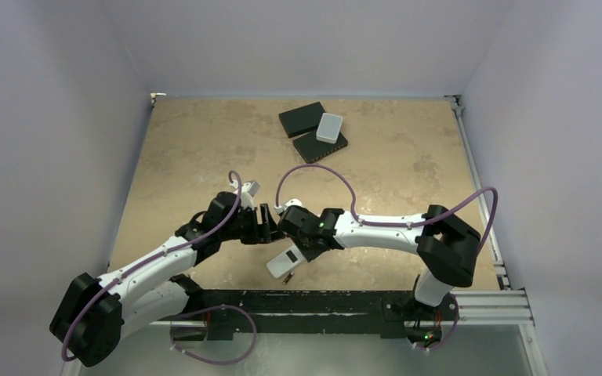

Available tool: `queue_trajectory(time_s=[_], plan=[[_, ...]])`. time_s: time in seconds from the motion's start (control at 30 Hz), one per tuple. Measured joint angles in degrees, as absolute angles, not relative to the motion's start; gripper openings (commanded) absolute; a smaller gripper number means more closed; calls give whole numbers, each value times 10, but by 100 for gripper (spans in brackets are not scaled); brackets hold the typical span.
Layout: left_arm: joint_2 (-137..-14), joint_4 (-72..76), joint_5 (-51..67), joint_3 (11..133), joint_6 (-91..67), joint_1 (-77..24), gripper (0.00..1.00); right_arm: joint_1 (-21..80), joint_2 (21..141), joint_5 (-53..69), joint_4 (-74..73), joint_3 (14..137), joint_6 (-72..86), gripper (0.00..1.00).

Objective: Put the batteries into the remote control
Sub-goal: Load the battery into the remote control.

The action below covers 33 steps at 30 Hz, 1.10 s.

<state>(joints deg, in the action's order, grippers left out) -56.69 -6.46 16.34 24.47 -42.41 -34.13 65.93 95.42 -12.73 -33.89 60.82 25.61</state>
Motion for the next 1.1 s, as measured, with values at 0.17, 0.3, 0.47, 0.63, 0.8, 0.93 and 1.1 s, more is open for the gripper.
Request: queue_trajectory(time_s=[0.17,0.3,0.47,0.63,0.8,0.93,1.1], plan=[[-567,-65,163,245,-424,-341,64,659,954,-131,-339,608,259,27],[-569,-64,164,245,-424,-341,64,658,954,-135,-339,608,260,26],[-573,-64,165,245,-424,-341,64,658,959,-135,-339,609,261,24],[-574,-64,165,245,-424,-341,64,658,964,-135,-338,609,262,17],[-574,-64,165,245,-424,-341,64,658,964,-135,-338,609,263,12],[-574,-64,165,245,-424,-341,64,658,964,-135,-338,609,263,11],[-574,-64,166,245,-424,-341,64,658,964,-135,-338,609,266,10]])
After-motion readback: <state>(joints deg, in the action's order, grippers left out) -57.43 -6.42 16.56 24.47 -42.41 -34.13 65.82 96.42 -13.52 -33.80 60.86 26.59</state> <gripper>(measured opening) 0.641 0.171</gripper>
